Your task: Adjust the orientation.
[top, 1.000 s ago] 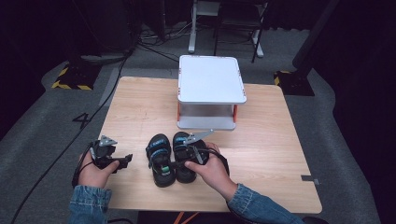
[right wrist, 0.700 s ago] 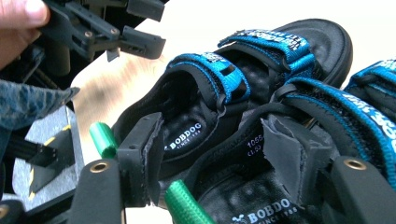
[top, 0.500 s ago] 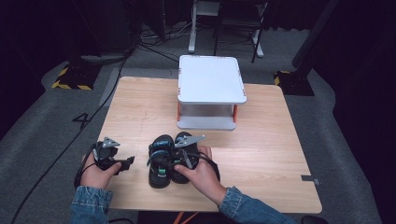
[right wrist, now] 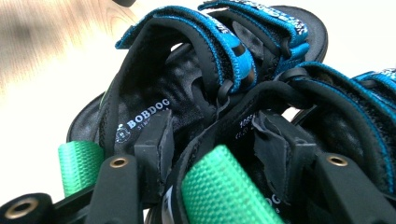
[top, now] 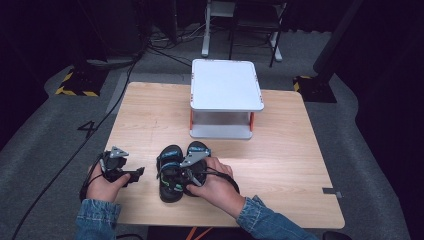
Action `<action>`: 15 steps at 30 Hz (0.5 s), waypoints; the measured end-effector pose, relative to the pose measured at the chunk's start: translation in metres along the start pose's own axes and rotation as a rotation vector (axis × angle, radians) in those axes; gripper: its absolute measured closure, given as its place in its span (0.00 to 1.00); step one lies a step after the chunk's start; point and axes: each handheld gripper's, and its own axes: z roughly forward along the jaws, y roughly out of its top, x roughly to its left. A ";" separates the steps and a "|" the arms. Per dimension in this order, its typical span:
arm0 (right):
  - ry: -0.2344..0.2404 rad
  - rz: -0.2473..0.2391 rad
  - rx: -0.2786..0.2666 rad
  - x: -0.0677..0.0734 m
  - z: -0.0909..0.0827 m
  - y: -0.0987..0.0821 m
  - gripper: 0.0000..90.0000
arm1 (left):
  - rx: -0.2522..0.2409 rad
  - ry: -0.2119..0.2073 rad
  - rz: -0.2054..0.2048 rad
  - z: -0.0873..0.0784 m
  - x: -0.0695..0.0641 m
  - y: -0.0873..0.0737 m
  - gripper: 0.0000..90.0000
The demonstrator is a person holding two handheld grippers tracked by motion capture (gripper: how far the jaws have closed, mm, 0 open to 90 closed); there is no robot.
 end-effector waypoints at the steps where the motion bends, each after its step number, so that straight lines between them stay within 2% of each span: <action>1: 0.007 0.008 0.006 -0.001 -0.001 0.001 0.53 | 0.002 0.000 0.001 0.000 0.000 0.000 0.27; 2: 0.006 0.014 0.006 -0.001 -0.001 0.001 0.55 | 0.002 0.000 0.001 0.000 0.000 0.000 0.27; 5: -0.013 0.045 0.002 0.000 -0.002 0.000 0.67 | -0.001 -0.001 -0.005 0.000 0.001 0.000 0.27; 6: -0.013 0.045 0.002 0.000 -0.002 0.000 0.67 | -0.001 -0.001 -0.005 0.000 0.001 0.000 0.27; 7: 0.002 0.071 0.010 -0.002 -0.003 0.001 0.76 | -0.004 0.001 -0.006 0.000 0.002 0.000 0.27; 10: 0.036 0.125 0.006 -0.008 -0.005 0.001 0.85 | -0.019 -0.001 -0.017 -0.002 0.007 0.003 0.27; 11: 0.049 0.149 0.001 -0.010 -0.005 0.000 0.88 | -0.028 -0.003 -0.021 -0.002 0.009 0.006 0.27; 12: 0.049 0.149 0.001 -0.010 -0.005 0.000 0.88 | -0.028 -0.003 -0.021 -0.002 0.009 0.006 0.27; 13: 0.067 0.189 -0.016 -0.014 -0.006 -0.003 0.90 | -0.047 0.001 -0.036 -0.002 0.012 0.011 0.27; 15: 0.075 0.209 -0.021 -0.015 -0.008 -0.004 0.91 | -0.062 0.000 -0.042 -0.002 0.015 0.016 0.27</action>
